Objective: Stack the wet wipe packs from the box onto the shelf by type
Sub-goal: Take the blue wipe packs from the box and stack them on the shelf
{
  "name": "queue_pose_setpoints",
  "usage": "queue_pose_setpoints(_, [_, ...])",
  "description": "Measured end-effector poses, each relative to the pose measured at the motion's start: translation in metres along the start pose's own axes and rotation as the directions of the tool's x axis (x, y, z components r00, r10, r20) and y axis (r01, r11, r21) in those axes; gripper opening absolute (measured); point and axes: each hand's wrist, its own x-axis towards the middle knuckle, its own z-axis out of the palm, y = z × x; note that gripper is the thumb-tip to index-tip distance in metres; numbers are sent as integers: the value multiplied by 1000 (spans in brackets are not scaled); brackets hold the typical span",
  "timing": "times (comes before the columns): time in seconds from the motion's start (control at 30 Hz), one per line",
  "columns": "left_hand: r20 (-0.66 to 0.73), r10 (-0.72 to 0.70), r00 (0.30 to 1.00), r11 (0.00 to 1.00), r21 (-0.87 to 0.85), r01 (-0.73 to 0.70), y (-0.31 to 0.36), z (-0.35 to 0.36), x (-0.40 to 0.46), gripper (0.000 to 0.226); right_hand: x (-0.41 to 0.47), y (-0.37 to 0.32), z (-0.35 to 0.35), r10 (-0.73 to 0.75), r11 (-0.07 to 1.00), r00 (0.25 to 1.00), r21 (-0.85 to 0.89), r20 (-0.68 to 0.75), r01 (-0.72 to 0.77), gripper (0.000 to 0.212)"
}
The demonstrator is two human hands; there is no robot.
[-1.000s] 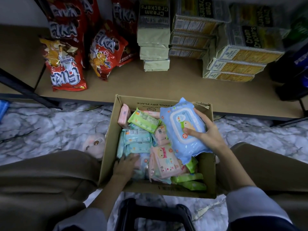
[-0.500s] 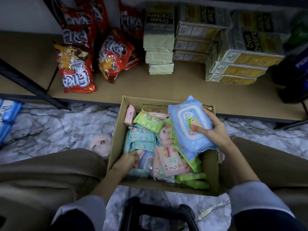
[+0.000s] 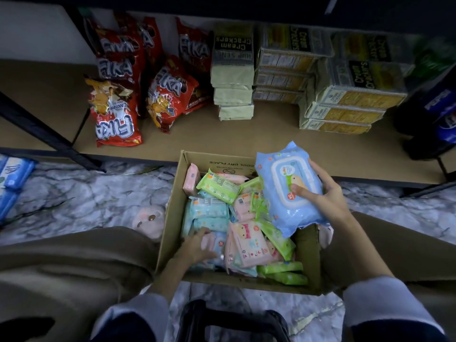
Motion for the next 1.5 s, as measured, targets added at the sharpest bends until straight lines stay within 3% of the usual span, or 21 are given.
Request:
queue_pose_setpoints(0.1, [-28,-20,999,987,156,24,-5,16,16,77,0,11,7,23,1000,999,-9,24,-23,65])
queue_pose_setpoints(0.23, [-30,3,1000,969,248,4,-8,14,26,58,-1,19,14,42,998,997,-56,62,-38,69])
queue_pose_setpoints(0.3, [-67,16,998,975,221,-1,-12,11,27,47,-1,19,15,46,997,997,-62,66,-42,69])
queue_pose_setpoints(0.43, [-279,60,958,998,33,-53,-9,-1,22,29,-3,11,13,32,1000,999,-3,42,-31,65])
queue_pose_setpoints(0.47, [-254,60,965,998,40,-52,-9,0,21,31,-4,9,12,32,999,999,6,37,-33,63])
queue_pose_setpoints(0.53, [-93,-7,996,995,94,16,-7,7,22,59,-4,7,9,33,999,999,10,28,-34,62])
queue_pose_setpoints(0.6, [31,-102,994,952,294,89,-3,14,23,78,-6,5,8,40,999,999,15,16,-41,61])
queue_pose_setpoints(0.67, [5,-91,996,882,465,78,4,16,25,69,-6,7,8,41,999,999,19,16,-42,61])
queue_pose_setpoints(0.73, [-50,-57,997,850,522,75,12,17,23,55,-6,8,8,41,999,999,19,20,-41,63])
queue_pose_setpoints(0.83, [-85,-65,994,921,379,93,12,13,22,47,-5,11,9,48,999,999,8,21,-48,65])
queue_pose_setpoints(0.9, [-58,-48,997,986,156,57,12,-4,19,39,-4,11,9,53,999,999,-1,13,-53,65])
queue_pose_setpoints(1.0, [5,46,999,986,-164,-44,28,-48,7,41,-3,10,9,51,999,999,-6,-1,-51,63])
queue_pose_setpoints(1.07, [12,129,992,919,-378,-115,52,-77,-8,41,-3,8,7,55,998,998,8,-12,-54,62])
queue_pose_setpoints(1.2, [-88,281,956,654,-711,-257,90,-101,-17,48,-4,1,3,43,998,998,49,-52,-41,64])
queue_pose_setpoints(1.27, [-69,288,955,586,-776,-233,95,-96,-10,60,-3,-2,1,36,998,996,57,-84,-31,64])
queue_pose_setpoints(1.33, [12,228,974,663,-734,-147,82,-83,1,65,-3,-5,0,33,998,994,49,-104,-28,63])
queue_pose_setpoints(1.4, [76,87,993,764,-645,-17,54,-57,11,52,-4,-6,0,28,999,994,43,-103,-24,63])
queue_pose_setpoints(1.5, [85,-115,990,813,-564,143,10,-10,22,33,-3,1,2,46,998,995,38,-83,-43,64])
